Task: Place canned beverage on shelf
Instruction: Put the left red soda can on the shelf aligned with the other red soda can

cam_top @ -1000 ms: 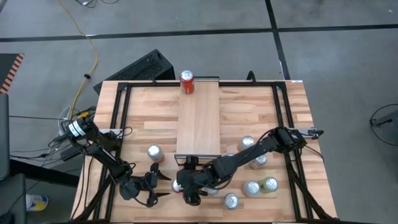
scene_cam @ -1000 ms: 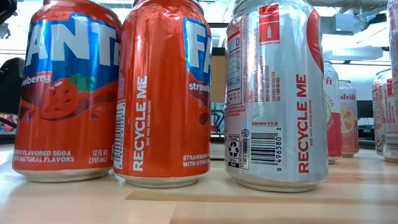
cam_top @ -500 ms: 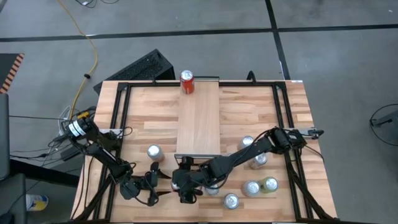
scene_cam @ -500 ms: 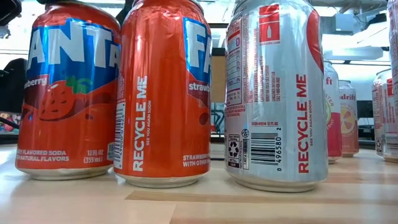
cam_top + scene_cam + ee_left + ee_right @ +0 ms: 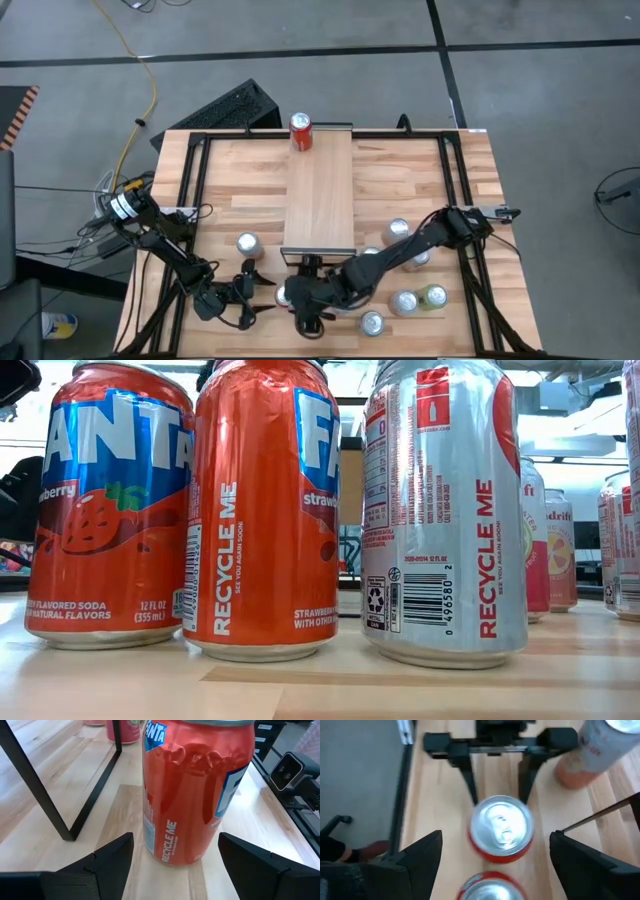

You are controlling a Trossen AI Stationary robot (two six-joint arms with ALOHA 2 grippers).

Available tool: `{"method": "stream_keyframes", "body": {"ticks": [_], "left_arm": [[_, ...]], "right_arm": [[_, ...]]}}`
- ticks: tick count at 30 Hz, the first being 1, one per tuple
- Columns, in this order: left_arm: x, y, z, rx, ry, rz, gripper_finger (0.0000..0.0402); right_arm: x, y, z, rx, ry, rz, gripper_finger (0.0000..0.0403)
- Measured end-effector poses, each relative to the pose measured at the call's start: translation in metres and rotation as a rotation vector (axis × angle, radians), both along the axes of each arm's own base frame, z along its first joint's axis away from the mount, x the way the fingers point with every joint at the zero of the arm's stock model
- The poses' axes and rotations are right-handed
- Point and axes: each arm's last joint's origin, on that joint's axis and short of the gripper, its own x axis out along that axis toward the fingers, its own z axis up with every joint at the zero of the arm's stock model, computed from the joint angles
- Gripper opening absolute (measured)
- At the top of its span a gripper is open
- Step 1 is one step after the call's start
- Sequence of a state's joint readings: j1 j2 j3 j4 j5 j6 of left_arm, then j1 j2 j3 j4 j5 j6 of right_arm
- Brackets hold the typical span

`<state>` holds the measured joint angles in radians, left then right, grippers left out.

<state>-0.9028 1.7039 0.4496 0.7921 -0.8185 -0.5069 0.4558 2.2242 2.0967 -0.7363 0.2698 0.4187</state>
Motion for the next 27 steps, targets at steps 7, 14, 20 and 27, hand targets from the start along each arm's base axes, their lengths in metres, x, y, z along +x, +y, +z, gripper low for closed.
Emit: {"method": "stream_keyframes", "body": {"ticks": [7,14,20,27], "left_arm": [[0.000,0.000,0.000,0.011,-0.001,-0.003,0.0279],[0.001,0.001,0.000,0.011,-0.001,0.004,0.0279],[0.003,0.003,0.000,0.012,-0.001,0.013,0.0279],[0.003,0.003,0.000,0.012,0.000,0.012,0.0279]], "right_arm": [[-0.001,0.001,-0.011,-0.021,0.055,0.004,0.0305],[0.006,-0.011,-0.011,-0.025,0.050,-0.016,0.0282],[0.009,-0.015,-0.010,-0.018,0.032,-0.023,0.0281],[0.013,-0.015,-0.009,0.006,0.002,-0.037,0.0281]]}}
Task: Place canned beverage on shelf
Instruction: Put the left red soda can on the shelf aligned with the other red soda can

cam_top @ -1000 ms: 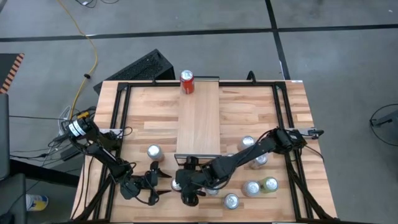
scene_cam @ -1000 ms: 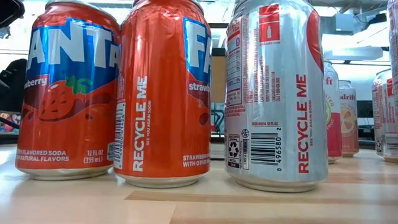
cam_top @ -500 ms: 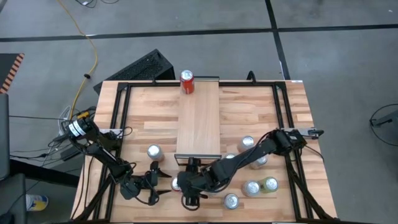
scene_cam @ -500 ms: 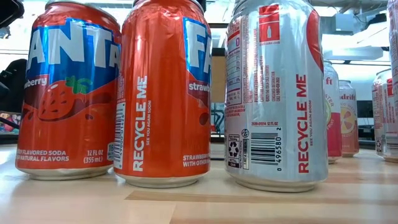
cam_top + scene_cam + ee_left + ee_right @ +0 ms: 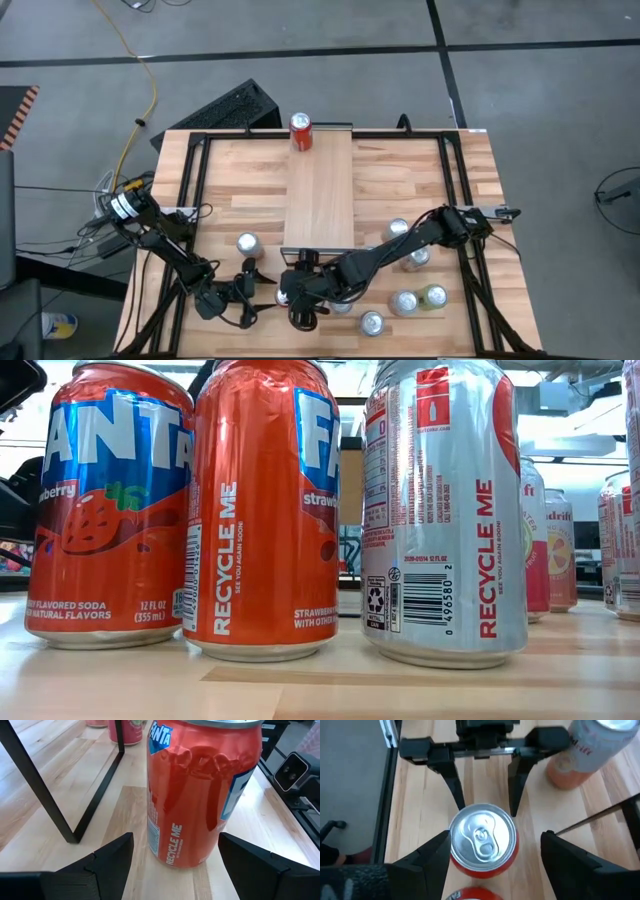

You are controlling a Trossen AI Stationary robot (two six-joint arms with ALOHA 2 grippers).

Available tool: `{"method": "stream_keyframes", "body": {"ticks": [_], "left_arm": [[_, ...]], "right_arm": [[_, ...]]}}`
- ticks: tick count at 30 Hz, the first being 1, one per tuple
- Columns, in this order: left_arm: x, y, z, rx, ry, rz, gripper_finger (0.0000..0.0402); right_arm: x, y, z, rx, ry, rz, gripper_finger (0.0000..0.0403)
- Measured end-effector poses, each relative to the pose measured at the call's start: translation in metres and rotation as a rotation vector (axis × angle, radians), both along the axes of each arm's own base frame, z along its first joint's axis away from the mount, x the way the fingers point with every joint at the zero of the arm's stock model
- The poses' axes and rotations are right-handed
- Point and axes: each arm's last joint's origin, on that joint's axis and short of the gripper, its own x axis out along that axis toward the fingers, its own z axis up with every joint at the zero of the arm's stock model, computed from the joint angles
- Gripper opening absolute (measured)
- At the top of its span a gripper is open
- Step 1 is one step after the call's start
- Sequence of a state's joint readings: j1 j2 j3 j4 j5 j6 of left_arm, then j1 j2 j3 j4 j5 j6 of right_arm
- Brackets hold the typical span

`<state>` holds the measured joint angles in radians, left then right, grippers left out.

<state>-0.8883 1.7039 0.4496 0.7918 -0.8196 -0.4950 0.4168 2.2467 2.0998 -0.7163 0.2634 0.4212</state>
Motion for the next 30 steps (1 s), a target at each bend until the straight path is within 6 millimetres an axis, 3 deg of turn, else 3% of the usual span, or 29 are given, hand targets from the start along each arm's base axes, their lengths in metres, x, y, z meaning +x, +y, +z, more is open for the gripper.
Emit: {"method": "stream_keyframes", "body": {"ticks": [5,8,11,18,25,30], "left_arm": [[0.000,0.000,0.000,0.003,-0.003,0.008,0.0279],[0.000,0.000,0.000,0.002,-0.002,0.007,0.0279],[0.000,0.000,0.000,-0.014,-0.001,0.010,0.0279],[0.000,0.000,0.000,-0.020,0.000,0.009,0.0279],[0.000,0.001,-0.001,-0.012,0.012,0.008,0.0279],[-0.001,0.001,-0.002,-0.007,0.015,0.005,0.0279]], "right_arm": [[-0.011,0.003,0.010,0.006,0.053,-0.019,0.0281],[-0.016,0.011,0.017,0.033,0.064,0.064,0.0281],[-0.017,0.016,0.012,0.040,0.084,0.109,0.0281],[-0.009,-0.003,0.012,0.044,0.088,0.061,0.0281],[-0.010,0.001,0.010,0.061,0.103,0.091,0.0281],[-0.003,0.006,-0.008,0.051,0.122,0.125,0.0286]]}}
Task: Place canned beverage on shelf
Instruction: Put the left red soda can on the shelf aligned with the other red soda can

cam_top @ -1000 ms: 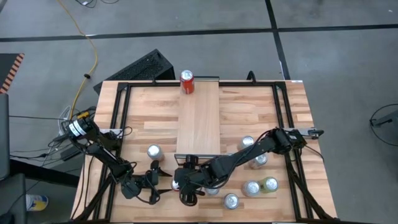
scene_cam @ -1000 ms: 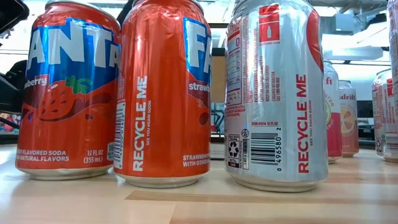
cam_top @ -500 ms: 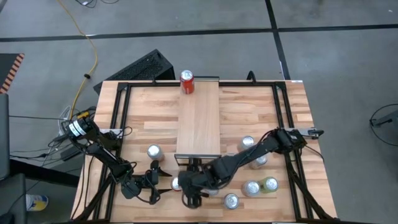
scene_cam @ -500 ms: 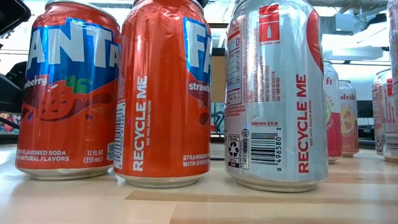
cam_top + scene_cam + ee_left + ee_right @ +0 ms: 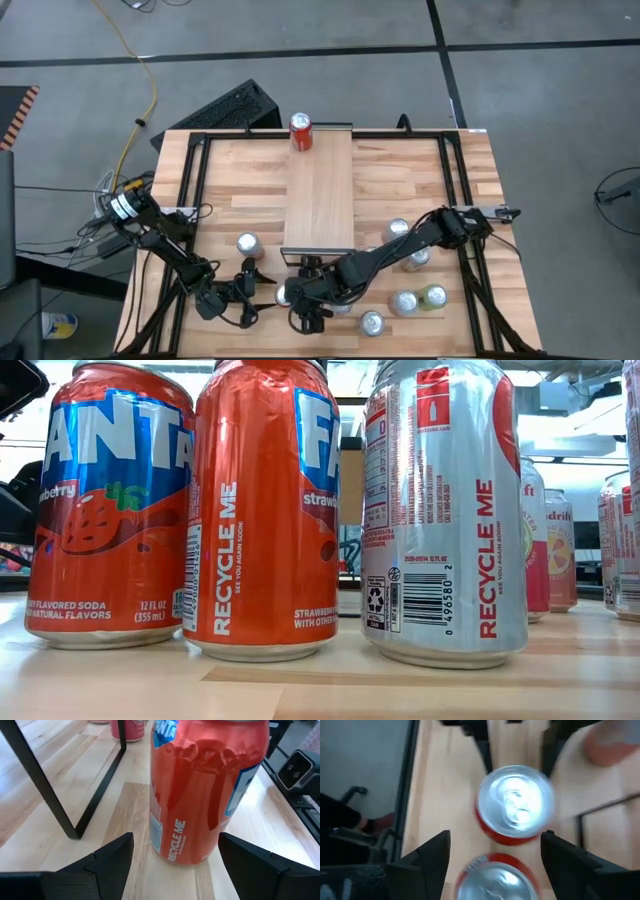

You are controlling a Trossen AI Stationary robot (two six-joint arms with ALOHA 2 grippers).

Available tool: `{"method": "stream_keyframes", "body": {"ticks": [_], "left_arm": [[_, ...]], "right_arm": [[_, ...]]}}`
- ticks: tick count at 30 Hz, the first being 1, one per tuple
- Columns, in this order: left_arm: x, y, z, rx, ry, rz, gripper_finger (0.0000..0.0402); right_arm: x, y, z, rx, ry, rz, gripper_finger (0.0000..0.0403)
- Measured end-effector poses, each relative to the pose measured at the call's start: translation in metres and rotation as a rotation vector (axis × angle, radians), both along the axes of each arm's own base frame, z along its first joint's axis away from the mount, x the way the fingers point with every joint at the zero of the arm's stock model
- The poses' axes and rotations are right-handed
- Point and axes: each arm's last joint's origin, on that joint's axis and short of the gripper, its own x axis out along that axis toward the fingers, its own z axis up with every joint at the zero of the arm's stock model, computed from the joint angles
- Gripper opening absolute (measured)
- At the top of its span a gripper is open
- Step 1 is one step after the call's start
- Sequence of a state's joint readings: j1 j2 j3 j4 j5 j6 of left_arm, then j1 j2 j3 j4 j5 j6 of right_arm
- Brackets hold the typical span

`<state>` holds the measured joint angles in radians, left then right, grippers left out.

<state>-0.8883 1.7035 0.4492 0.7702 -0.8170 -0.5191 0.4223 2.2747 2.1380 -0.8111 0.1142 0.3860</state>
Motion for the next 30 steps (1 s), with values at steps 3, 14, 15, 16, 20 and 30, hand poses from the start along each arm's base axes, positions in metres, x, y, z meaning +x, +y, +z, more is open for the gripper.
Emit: {"method": "stream_keyframes", "body": {"ticks": [3,14,15,16,20,30], "left_arm": [[0.000,0.000,0.000,-0.001,0.001,-0.001,0.0279],[0.000,0.000,0.000,-0.008,0.001,-0.003,0.0279],[0.000,0.000,0.000,-0.013,0.002,-0.007,0.0279],[0.000,-0.001,0.000,-0.021,0.005,-0.020,0.0279],[0.000,-0.003,0.000,-0.044,0.022,-0.074,0.0279],[0.006,0.002,0.002,-0.040,0.006,-0.037,0.0279]], "right_arm": [[0.001,-0.001,-0.005,0.000,0.020,-0.005,0.0298],[0.015,-0.011,-0.011,0.011,-0.037,-0.032,0.0333],[0.016,-0.011,-0.015,0.011,-0.024,-0.029,0.0331],[0.018,-0.009,-0.020,0.017,-0.024,-0.024,0.0328],[0.024,-0.007,-0.029,0.035,-0.035,-0.017,0.0319],[0.032,-0.011,-0.023,0.057,-0.116,-0.034,0.0299]]}}
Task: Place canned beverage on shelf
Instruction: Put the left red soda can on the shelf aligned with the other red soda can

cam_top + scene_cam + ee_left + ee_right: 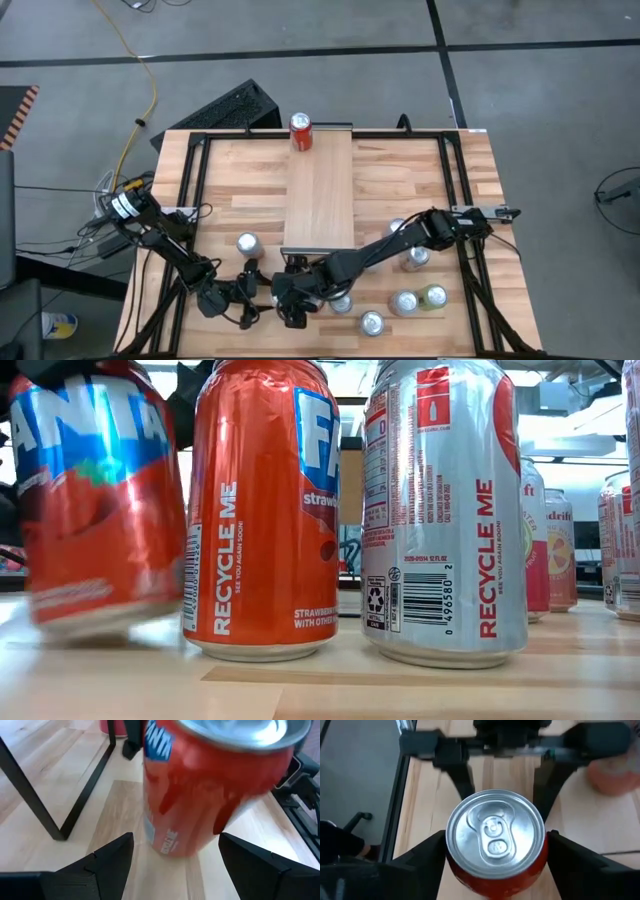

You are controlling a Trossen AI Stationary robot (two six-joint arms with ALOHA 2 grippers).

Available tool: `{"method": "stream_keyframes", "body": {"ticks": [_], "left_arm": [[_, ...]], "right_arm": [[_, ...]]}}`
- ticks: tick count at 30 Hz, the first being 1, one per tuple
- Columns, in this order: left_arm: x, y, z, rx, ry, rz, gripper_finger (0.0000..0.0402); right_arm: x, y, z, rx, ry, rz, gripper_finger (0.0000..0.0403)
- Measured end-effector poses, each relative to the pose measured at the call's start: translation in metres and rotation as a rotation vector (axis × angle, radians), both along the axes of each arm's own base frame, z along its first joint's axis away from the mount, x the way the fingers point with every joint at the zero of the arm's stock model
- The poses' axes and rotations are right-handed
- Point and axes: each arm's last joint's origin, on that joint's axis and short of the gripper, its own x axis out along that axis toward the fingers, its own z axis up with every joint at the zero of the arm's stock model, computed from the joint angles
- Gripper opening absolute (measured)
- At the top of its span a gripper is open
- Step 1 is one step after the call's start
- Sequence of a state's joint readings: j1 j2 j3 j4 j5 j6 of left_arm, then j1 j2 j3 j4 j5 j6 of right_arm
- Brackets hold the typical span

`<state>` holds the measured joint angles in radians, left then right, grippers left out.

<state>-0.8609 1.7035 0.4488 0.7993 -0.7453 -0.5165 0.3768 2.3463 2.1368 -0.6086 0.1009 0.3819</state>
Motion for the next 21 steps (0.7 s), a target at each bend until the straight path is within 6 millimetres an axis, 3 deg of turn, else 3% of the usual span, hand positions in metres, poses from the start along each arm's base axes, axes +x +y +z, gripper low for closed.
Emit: {"method": "stream_keyframes", "body": {"ticks": [21], "left_arm": [[0.004,-0.002,0.012,-0.061,-0.107,0.029,0.0279]], "right_arm": [[0.017,-0.005,-0.006,0.045,-0.113,-0.033,0.0292]]}}
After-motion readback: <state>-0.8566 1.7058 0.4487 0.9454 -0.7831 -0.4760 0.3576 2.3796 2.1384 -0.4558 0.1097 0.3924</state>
